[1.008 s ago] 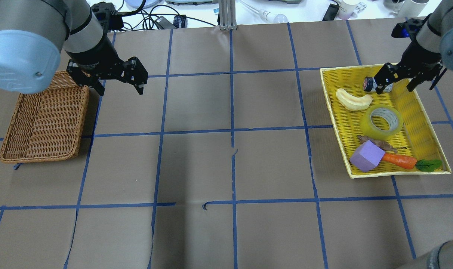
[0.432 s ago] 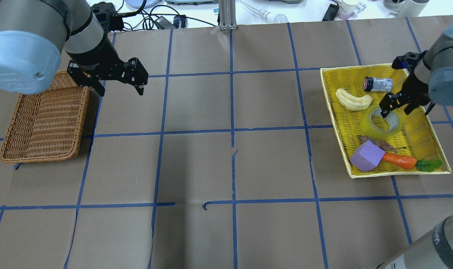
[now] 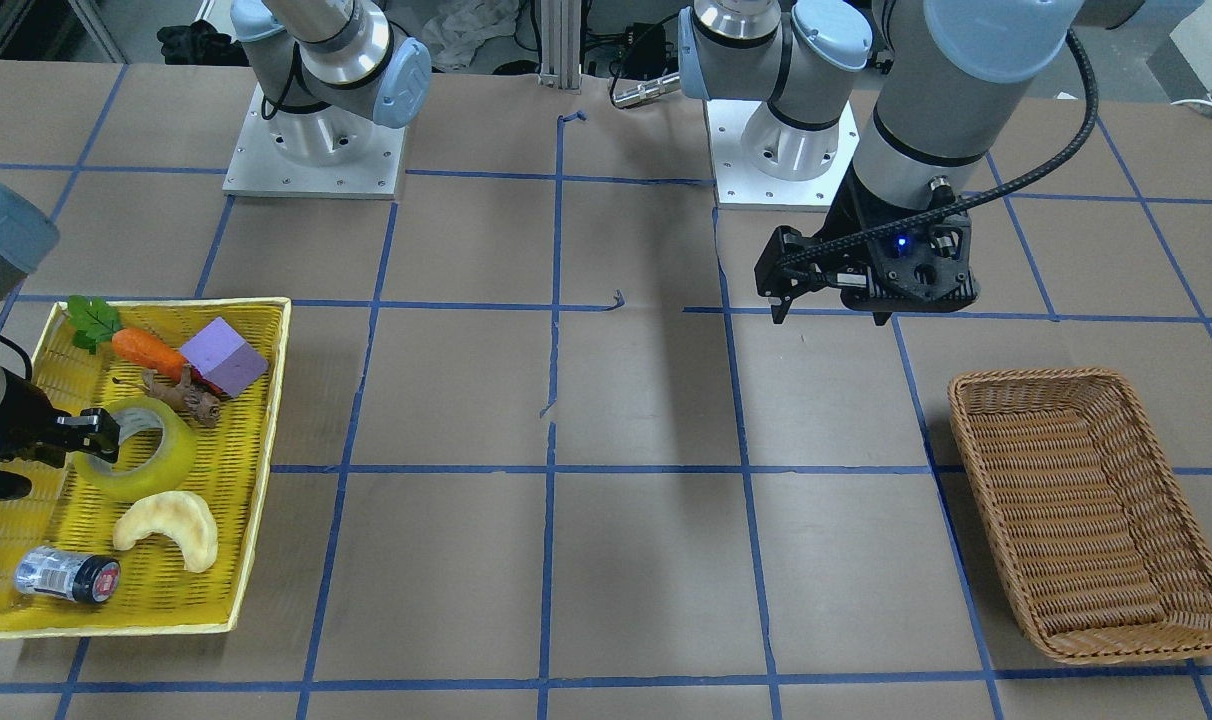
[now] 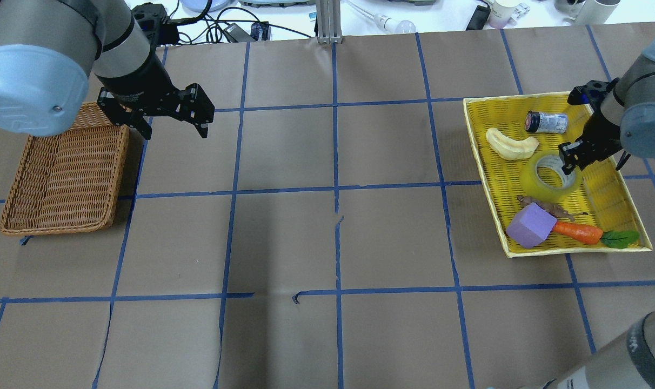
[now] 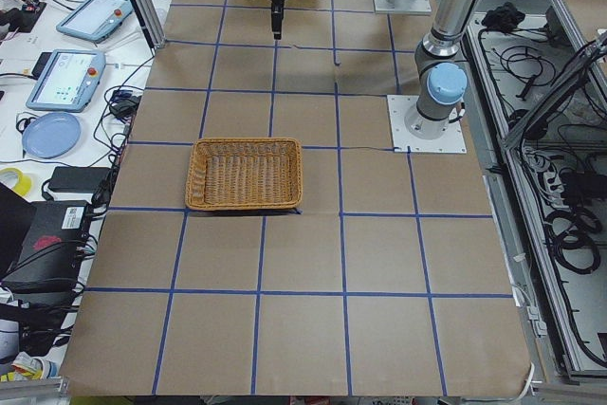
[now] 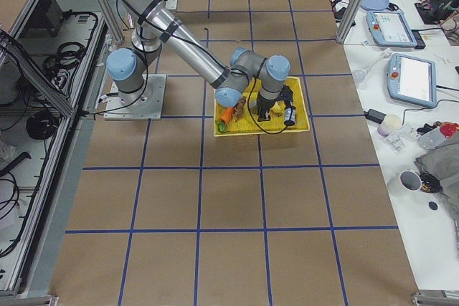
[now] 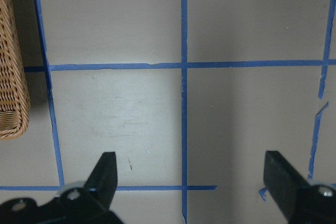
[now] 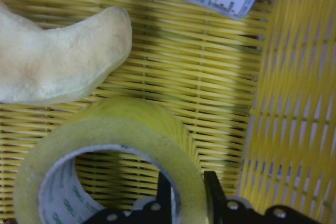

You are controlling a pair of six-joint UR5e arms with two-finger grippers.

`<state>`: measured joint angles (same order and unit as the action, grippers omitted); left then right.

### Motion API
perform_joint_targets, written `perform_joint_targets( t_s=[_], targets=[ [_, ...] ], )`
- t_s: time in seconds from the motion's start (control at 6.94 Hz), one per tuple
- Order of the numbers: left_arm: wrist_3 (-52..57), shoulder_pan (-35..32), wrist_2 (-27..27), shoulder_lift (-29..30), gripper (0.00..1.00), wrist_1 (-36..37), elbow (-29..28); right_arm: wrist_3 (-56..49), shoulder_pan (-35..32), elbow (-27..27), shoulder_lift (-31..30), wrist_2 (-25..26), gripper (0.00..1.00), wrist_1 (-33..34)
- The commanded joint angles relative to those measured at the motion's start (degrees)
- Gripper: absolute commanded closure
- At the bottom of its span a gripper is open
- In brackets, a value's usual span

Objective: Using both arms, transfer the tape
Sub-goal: 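Lower the right gripper into the yellow basket onto the tape roll, then grip the tape roll rim with the right gripper and lift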

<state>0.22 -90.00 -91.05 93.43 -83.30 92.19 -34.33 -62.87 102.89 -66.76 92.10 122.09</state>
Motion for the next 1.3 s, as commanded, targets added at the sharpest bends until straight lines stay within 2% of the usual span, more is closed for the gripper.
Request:
perform_joint_targets(
  t_s=[0.0,0.29,0.43,0.58,0.86,1.15],
  targets=[
    [-0.05,0.0,0.0,0.0,0.0,-0.02,-0.08,0.05,0.02,-0.58,-1.17,0.79,0.97,-1.23],
    [0.04,0.09,0.0,0.0,0.0,-0.02,-0.17,1.1,-0.94,-4.08,-6.95,0.28,0.97,-5.77],
    [0.04,0.09,-0.09,0.0,0.0,-0.02,-0.17,4.07,-3.29,-7.93,-8.72,-2.42,0.97,-10.42],
    [0.48,0.0,-0.09,0.0,0.0,0.07,-0.17,10.1,-8.71,-11.62,-9.43,-3.15,0.97,-15.34],
    [1.27,0.0,0.0,0.0,0.0,0.51,-0.09,28.35,-21.62,-12.45,-7.17,-3.59,0.98,-15.48],
    [1.18,0.09,0.0,0.09,0.0,0.51,0.0,41.57,-32.63,-12.45,-2.43,-4.3,0.98,-13.03]
  ],
)
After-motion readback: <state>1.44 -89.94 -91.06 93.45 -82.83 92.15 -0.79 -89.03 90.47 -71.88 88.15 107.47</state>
